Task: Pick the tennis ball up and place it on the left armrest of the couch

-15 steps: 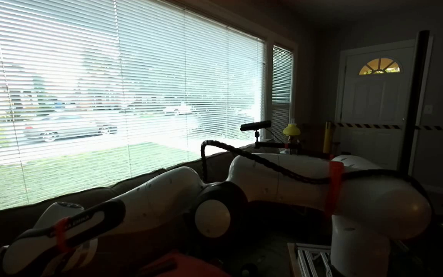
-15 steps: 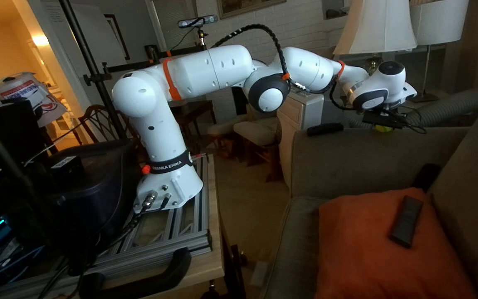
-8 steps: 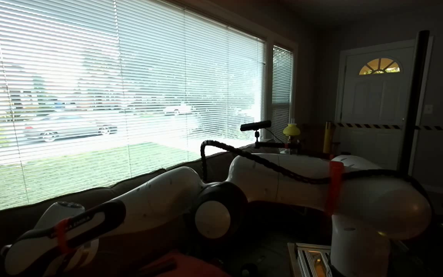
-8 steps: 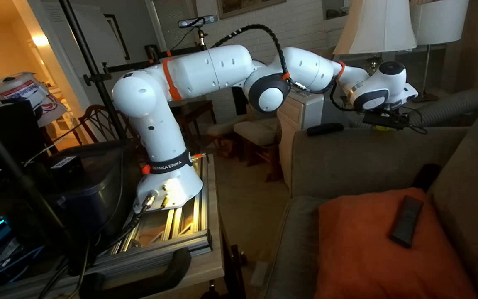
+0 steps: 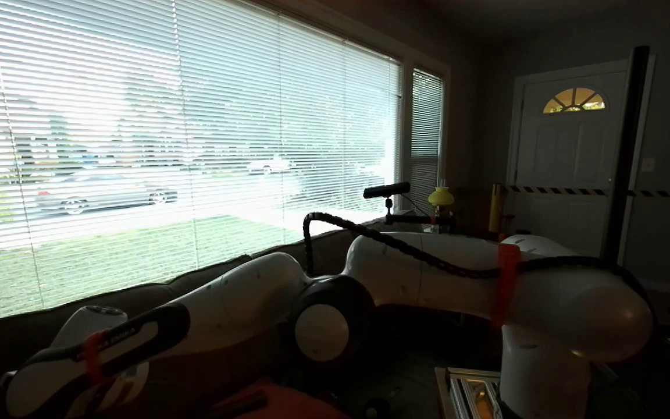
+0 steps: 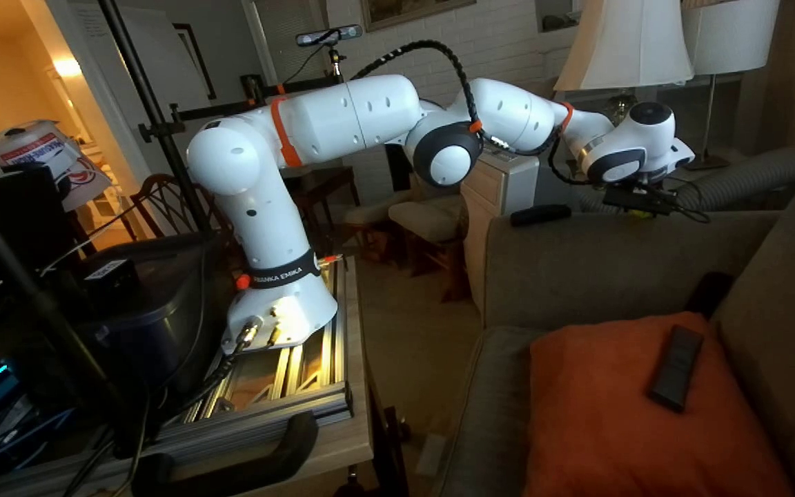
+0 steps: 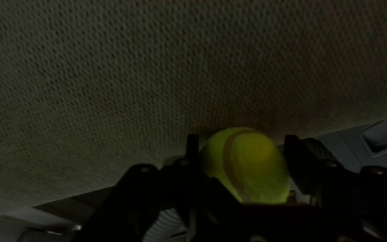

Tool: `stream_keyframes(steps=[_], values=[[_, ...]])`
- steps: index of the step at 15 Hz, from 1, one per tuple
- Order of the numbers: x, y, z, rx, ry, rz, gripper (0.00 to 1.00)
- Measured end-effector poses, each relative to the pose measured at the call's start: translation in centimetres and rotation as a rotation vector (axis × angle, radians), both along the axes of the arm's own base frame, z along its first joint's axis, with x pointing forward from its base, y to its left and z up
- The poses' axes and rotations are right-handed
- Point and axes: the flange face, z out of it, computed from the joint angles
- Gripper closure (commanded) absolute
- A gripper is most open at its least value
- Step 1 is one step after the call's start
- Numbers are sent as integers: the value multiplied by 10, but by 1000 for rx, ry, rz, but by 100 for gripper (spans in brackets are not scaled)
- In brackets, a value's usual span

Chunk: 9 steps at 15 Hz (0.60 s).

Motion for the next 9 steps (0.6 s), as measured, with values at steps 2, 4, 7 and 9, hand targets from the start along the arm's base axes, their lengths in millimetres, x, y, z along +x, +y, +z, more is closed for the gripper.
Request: stream_keyframes(steps=[2,4,7,9], values=[[0,0,0,0,0,0,62],[0,0,0,0,0,0,62],[1,0,2,-7,1,5,62],[1,-2,5,-15,2,2,62]])
